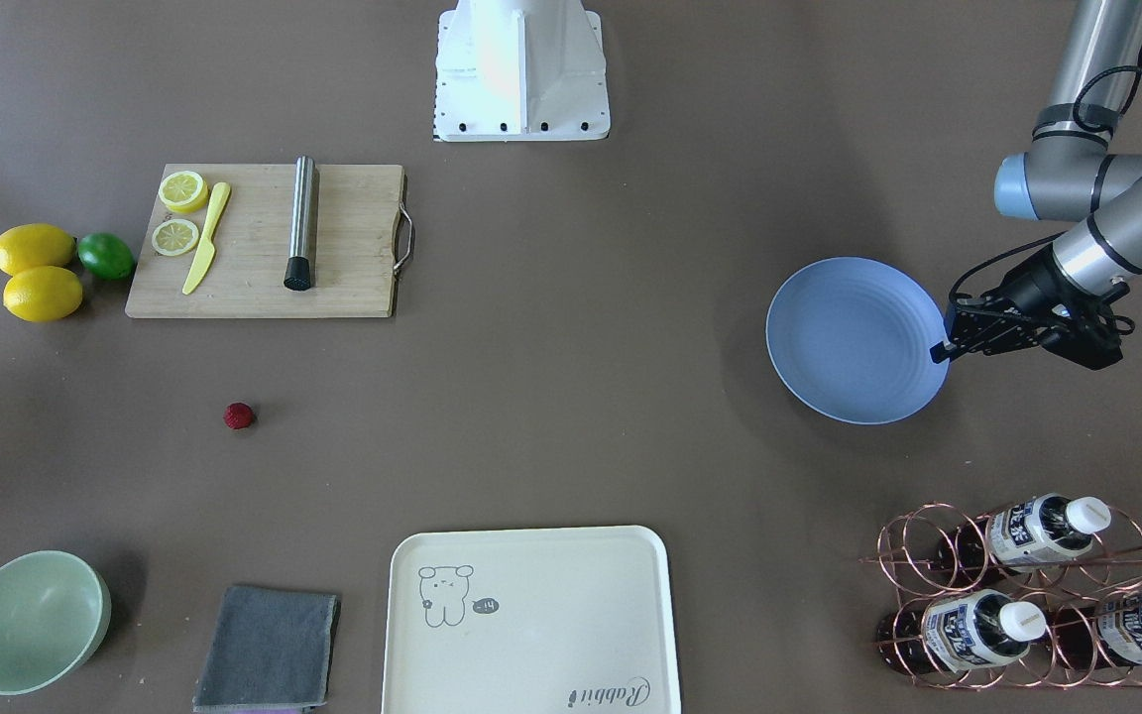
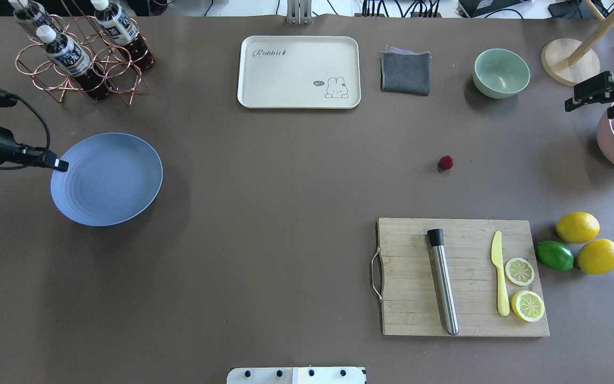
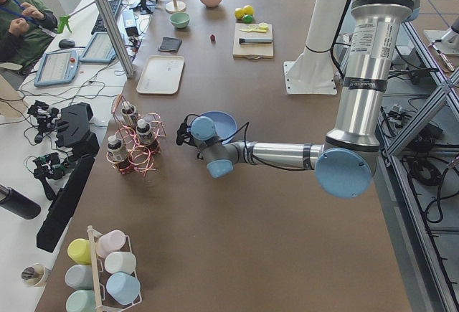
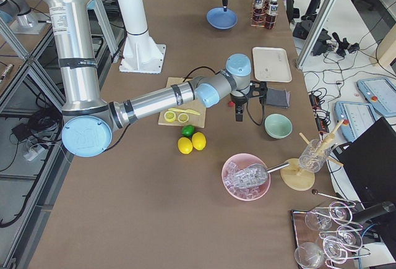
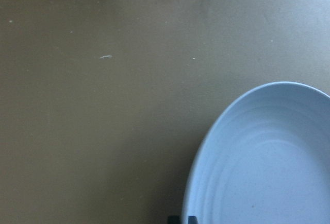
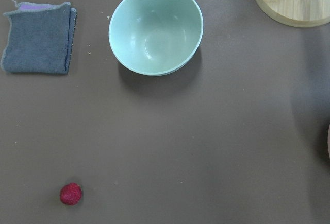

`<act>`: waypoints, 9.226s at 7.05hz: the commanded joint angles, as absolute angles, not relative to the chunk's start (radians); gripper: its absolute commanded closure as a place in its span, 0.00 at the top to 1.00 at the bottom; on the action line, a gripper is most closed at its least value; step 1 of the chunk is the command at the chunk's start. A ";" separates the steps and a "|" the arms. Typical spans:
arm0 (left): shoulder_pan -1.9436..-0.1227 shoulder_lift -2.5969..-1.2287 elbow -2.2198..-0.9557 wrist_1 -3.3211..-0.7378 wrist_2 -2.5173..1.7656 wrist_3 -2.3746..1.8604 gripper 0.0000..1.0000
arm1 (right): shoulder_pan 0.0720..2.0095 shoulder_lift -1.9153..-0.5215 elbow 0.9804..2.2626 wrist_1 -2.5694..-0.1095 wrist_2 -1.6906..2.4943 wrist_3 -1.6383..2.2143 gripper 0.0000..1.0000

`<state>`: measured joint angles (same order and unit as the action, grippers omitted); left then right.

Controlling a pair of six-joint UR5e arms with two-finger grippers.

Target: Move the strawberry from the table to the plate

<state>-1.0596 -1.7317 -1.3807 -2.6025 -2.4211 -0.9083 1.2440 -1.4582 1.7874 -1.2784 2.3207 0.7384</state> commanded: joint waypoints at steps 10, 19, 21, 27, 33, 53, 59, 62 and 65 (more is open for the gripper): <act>-0.608 -1.977 -1.726 -2.239 -1.911 -1.394 0.00 | 0.940 -1.178 1.614 -1.292 2.116 0.937 1.00; -0.448 -2.034 -1.675 -2.224 -1.707 -1.419 0.00 | 0.815 -1.172 1.522 -1.282 2.011 0.950 1.00; -0.449 -2.026 -1.675 -2.223 -1.707 -1.413 0.00 | 0.804 -1.172 1.503 -1.281 2.008 0.950 1.00; -0.454 -2.023 -1.675 -2.224 -1.704 -1.411 0.00 | 0.793 -1.164 1.506 -1.279 2.005 0.962 0.00; -0.572 -1.968 -1.701 -2.214 -1.683 -1.198 0.98 | 0.842 -1.132 1.634 -1.298 2.080 0.977 0.00; -1.302 -1.672 -1.648 -1.991 -2.203 -0.198 0.98 | 0.383 -0.805 1.496 -1.408 1.651 1.207 0.38; -1.313 -1.674 -1.654 -1.991 -2.207 -0.198 0.98 | 0.503 -0.824 1.644 -1.530 1.793 1.207 1.00; -1.389 -1.637 -1.658 -1.903 -2.203 -0.062 0.98 | 0.749 -1.022 1.859 -1.718 1.977 0.971 1.00; -1.526 -1.557 -1.660 -1.836 -2.209 0.098 0.98 | 1.036 -1.242 1.847 -1.709 2.089 0.591 1.00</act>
<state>-1.4756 -1.5988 -1.6566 -1.8527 -2.2056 0.0292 0.9308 -1.1806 1.8566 -1.7090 2.0544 0.6906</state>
